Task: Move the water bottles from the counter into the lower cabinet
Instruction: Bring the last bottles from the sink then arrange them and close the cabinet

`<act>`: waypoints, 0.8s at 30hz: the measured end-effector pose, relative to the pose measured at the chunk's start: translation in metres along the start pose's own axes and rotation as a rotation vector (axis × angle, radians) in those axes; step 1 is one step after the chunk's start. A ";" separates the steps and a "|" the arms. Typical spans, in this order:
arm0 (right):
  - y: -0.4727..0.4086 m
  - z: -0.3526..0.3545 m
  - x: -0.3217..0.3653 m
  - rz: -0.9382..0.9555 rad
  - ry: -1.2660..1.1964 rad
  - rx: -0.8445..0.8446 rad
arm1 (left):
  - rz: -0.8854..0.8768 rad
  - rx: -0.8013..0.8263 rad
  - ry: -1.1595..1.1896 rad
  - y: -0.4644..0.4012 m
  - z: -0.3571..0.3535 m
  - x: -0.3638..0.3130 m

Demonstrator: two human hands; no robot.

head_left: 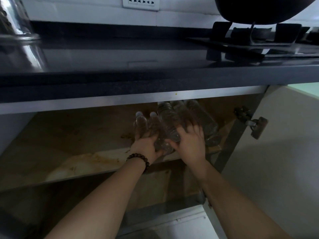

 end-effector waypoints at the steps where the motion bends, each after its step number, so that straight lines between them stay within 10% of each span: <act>1: 0.001 0.000 0.001 -0.007 0.012 0.002 | 0.002 -0.003 -0.005 0.000 0.000 0.000; 13: -0.018 -0.001 -0.035 -0.052 -0.054 0.298 | 0.042 -0.031 -0.013 0.007 0.006 -0.001; 24: -0.009 0.004 -0.041 -0.075 -0.114 0.242 | -0.025 -0.079 0.356 0.019 0.031 -0.009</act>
Point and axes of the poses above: each hand's wrist, its own y-axis away from the middle knuckle, its own z-axis out of the back of the hand, x = y × z, the point moved 9 cm from there along -y, towards the middle knuckle, and after that the axes turned 1 degree about x, right-handed, at the moved point
